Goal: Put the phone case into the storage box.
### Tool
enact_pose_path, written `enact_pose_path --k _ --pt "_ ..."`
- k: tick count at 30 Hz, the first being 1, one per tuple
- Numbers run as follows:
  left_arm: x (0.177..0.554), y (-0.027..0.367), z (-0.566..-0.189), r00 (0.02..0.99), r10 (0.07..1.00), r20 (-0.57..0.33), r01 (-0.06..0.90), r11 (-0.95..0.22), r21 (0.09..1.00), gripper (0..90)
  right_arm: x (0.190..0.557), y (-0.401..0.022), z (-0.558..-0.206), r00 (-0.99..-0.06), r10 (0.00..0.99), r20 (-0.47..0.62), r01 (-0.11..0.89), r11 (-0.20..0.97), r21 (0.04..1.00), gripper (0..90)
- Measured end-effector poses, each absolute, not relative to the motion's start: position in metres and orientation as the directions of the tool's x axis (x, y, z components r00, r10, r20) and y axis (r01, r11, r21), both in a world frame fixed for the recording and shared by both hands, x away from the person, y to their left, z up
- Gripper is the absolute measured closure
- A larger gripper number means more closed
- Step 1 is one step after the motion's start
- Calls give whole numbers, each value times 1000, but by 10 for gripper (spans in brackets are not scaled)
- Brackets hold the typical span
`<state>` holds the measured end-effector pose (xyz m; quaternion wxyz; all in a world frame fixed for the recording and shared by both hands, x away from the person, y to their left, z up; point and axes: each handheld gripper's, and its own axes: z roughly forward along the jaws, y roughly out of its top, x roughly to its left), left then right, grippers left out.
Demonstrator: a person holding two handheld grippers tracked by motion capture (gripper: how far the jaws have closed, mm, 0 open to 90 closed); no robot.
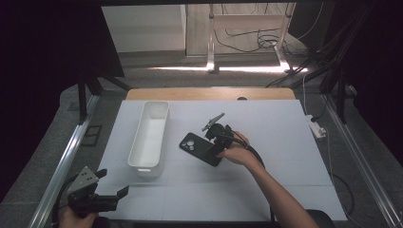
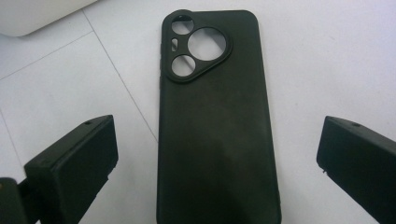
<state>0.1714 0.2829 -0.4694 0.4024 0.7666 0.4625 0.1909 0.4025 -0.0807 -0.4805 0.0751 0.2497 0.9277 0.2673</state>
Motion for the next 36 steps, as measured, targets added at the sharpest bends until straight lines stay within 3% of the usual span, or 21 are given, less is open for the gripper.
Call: enact_pose_path --k 21,33,36 --pt "170 285 -469 500 862 -87 554 -241 797 14 411 -77 -518 -870 494 13 438 759 481 0" --pt "170 285 -469 498 862 -91 555 -236 798 7 409 -73 -524 -877 479 -42 414 798 438 0" --pt "170 285 -469 499 862 -88 555 -240 797 7 408 -75 -520 -882 470 -35 409 800 440 126"
